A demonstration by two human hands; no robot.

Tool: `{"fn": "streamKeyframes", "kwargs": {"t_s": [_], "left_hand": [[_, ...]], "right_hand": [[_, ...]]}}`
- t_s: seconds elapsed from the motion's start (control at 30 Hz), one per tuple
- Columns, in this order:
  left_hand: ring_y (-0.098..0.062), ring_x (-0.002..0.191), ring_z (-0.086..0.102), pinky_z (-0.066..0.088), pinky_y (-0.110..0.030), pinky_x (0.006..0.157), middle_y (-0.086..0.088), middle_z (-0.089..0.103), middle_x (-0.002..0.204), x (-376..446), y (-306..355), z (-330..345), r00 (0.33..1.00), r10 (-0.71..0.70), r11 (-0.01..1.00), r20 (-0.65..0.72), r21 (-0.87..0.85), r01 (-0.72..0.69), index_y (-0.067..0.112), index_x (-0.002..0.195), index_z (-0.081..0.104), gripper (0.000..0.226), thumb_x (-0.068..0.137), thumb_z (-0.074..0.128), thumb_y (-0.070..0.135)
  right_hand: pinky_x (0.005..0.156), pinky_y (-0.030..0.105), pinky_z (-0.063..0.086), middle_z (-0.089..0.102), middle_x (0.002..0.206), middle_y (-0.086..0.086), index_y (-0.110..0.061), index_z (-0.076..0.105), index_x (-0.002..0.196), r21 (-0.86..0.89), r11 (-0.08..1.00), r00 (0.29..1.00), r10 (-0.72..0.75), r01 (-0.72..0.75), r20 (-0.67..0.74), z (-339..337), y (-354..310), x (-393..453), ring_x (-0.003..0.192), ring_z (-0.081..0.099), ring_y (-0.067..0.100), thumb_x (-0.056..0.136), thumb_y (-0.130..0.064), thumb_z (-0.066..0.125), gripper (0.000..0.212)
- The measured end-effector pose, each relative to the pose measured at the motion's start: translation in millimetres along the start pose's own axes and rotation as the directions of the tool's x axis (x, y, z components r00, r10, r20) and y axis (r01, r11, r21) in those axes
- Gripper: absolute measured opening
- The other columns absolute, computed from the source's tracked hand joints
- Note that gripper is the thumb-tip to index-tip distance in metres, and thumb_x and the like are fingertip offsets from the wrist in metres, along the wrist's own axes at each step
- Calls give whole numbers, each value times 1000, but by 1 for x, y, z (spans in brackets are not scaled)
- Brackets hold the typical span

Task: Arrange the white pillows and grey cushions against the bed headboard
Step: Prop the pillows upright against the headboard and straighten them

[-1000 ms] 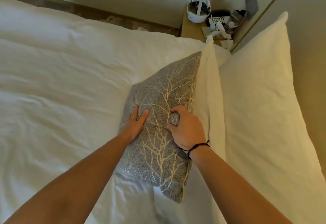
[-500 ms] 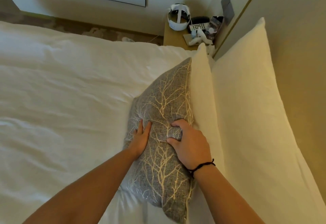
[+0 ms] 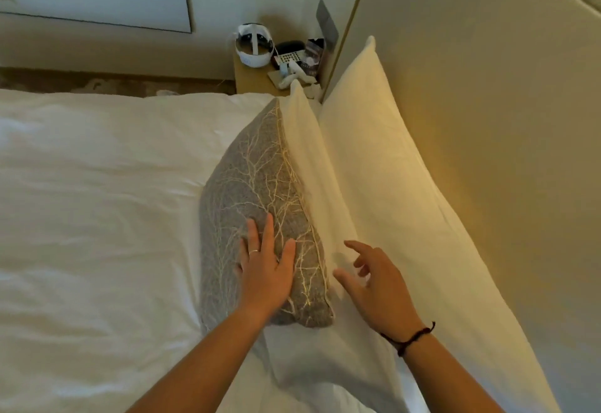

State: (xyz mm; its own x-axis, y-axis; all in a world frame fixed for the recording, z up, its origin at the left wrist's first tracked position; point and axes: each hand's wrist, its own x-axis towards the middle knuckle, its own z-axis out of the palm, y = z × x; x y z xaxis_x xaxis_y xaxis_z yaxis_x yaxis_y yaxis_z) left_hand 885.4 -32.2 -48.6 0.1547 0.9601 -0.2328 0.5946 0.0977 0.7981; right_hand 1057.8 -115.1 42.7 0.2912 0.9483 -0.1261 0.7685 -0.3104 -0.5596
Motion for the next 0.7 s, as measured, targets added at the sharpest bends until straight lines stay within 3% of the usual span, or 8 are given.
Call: {"fn": "streamKeyframes", "kwargs": {"t_s": [0.1,0.27,0.4,0.5,0.57,0.7], "left_hand": [[-31,150,-11,4,-67,115,10,-15,164,-16,8,6,998,64,995,5,77,-64,65,140,-18,70,81,13,87],[-37,149,-14,5,-72,111,4,-22,163,-32,22,19,997,70,971,35,225,-76,54,147,-15,85,77,16,90],[-38,149,-13,6,-73,110,2,-22,163,-34,24,20,997,65,966,52,249,-76,53,148,-13,92,72,21,94],[-37,149,-14,6,-73,110,4,-22,163,-35,24,18,996,52,971,72,229,-67,55,146,-13,96,69,27,95],[-37,149,-14,6,-74,109,5,-23,162,-35,25,17,996,47,973,81,220,-64,55,146,-12,97,68,30,95],[-36,148,-17,5,-77,107,5,-25,162,-31,28,18,995,29,965,99,257,-54,54,147,-12,101,67,33,95]], "right_hand": [[64,13,39,57,91,-12,-37,48,112,58,978,976,202,-198,-77,-13,40,-68,81,56,3,79,-46,76,44],[60,14,45,67,85,-11,-28,61,109,186,876,894,446,-446,43,-8,71,-145,73,63,1,75,-54,74,45],[63,16,47,71,79,-13,-30,72,88,165,898,913,395,-408,107,-11,71,-162,72,64,-1,65,-79,63,55],[54,28,38,56,56,2,-13,56,59,25,947,936,310,-319,168,-13,67,-167,50,46,11,81,-55,68,49],[57,36,42,58,60,13,-4,54,62,-63,962,942,273,-265,196,-19,69,-169,52,48,19,92,-42,62,48],[67,41,50,67,72,17,0,64,76,-83,968,956,249,-238,158,-44,86,-172,68,61,28,96,-36,57,42]]}}
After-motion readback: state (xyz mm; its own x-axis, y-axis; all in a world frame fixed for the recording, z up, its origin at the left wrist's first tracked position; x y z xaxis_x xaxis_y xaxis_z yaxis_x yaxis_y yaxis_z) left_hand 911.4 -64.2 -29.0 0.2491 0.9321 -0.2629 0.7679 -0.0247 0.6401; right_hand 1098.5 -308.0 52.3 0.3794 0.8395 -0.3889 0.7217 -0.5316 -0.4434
